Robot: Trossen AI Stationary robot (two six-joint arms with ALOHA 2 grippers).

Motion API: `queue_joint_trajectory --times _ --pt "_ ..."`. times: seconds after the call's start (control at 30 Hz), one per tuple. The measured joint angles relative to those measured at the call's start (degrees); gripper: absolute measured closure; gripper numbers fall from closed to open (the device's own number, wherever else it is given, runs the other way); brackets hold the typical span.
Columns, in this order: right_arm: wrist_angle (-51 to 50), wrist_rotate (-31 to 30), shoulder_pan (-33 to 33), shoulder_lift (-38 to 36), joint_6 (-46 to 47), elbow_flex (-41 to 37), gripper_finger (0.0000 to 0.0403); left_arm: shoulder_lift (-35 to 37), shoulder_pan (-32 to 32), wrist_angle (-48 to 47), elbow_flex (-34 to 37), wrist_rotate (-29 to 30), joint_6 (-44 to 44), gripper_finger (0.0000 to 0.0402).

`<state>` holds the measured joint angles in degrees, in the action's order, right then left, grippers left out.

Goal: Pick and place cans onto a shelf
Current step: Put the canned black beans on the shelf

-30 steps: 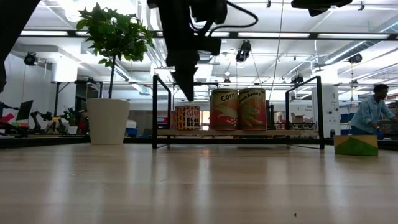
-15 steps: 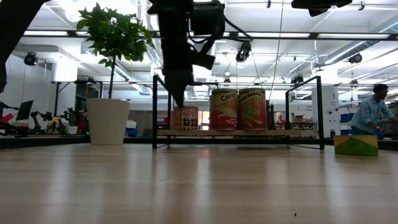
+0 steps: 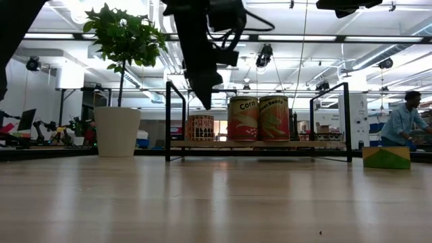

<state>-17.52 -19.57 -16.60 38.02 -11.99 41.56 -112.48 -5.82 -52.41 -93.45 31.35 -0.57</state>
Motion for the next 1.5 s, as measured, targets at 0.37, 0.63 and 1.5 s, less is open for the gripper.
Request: queue_joint_trajectory --times 0.37,0.63,1.5 --pt "-0.2 0.0 0.0 0.0 0.0 0.0 0.0394 0.0 -1.9 -0.1 3.6 1.8 -0.1 0.04" --pt "-0.2 0.0 0.0 0.0 0.0 0.0 0.0394 0.0 -2.0 -2.2 3.6 3.8 -1.0 0.04" --pt "-0.3 0.0 0.0 0.0 0.0 0.0 0.0394 0.0 -2.0 2.4 5.3 4.1 -1.6 0.04"
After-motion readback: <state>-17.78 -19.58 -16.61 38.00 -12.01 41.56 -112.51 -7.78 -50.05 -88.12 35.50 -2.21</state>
